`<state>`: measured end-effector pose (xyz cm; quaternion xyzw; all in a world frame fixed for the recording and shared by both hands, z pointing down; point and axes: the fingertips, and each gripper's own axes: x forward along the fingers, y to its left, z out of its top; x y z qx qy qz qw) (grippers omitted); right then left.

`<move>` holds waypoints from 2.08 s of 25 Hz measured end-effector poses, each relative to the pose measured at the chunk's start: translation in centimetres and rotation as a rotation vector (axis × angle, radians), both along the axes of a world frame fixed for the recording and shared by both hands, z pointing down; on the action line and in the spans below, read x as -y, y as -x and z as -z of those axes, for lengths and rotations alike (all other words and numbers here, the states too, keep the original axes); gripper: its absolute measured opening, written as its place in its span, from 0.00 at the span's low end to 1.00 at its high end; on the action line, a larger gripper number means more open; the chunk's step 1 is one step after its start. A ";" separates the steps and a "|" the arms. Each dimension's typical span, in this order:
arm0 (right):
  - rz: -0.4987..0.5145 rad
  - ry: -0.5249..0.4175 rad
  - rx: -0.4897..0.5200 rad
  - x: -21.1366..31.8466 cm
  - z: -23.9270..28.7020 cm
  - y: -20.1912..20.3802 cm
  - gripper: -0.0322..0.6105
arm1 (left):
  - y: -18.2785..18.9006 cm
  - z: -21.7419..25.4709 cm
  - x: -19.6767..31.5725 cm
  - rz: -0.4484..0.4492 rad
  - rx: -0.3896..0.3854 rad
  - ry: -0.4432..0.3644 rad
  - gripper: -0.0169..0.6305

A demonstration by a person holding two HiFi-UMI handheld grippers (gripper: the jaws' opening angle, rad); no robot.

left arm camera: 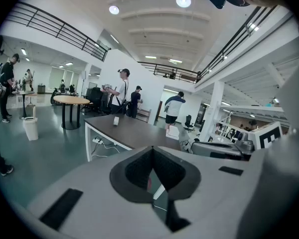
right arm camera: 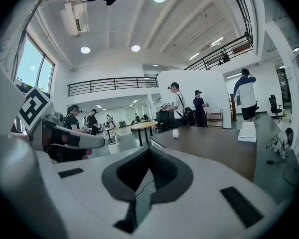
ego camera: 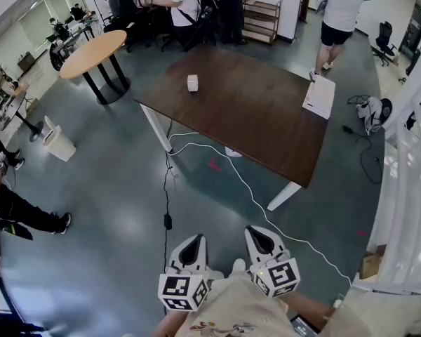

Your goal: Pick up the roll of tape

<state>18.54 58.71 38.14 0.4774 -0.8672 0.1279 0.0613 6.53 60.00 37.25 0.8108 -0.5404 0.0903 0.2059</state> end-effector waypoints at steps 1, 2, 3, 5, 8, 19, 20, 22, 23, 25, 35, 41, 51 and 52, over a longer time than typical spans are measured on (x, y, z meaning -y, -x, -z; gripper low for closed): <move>0.004 0.003 0.001 -0.1 0.1 -0.5 0.06 | -0.5 0.1 -0.2 0.004 -0.003 0.001 0.04; 0.008 0.005 0.002 -0.1 0.1 -1.0 0.06 | -0.9 0.1 -0.4 0.008 -0.005 0.002 0.04; 0.011 0.005 0.003 -0.2 0.1 -1.3 0.06 | -1.3 0.2 -0.5 0.011 -0.007 0.003 0.04; 0.014 0.002 0.006 -0.1 0.0 -1.8 0.06 | -1.8 -0.1 -0.6 0.017 -0.011 0.007 0.04; 0.009 0.010 0.009 0.5 -0.6 -2.7 0.06 | -2.8 -1.0 -0.4 0.014 -0.023 0.031 0.04; 0.037 0.024 0.033 7.5 -1.6 -0.3 0.06 | -0.8 -1.8 6.9 0.039 -0.051 0.038 0.04; 0.034 0.027 0.031 8.7 -1.7 0.1 0.06 | -0.5 -2.1 8.2 0.032 -0.055 0.046 0.04; 0.026 0.038 0.034 11.0 -2.0 1.0 0.06 | 0.1 -2.4 10.6 0.016 -0.054 0.054 0.04; 0.025 0.040 0.032 12.1 -2.1 1.4 0.06 | 0.4 -2.3 11.7 0.012 -0.050 0.051 0.04; 0.032 0.038 0.017 14.4 -2.3 2.1 0.06 | 1.4 -2.2 14.3 0.018 -0.050 0.043 0.04; 0.037 0.074 -0.066 27.4 -2.7 9.3 0.06 | 9.6 -2.0 27.1 0.055 -0.088 0.073 0.04; 0.044 0.076 -0.091 32.4 -2.2 13.6 0.06 | 14.0 -2.3 32.0 0.047 -0.103 0.090 0.04; 0.032 0.092 -0.074 38.2 -2.4 15.5 0.06 | 15.1 -2.8 37.7 0.022 -0.113 0.107 0.04; 0.030 0.096 -0.072 38.8 -2.5 15.4 0.06 | 15.0 -2.8 38.3 0.020 -0.112 0.106 0.04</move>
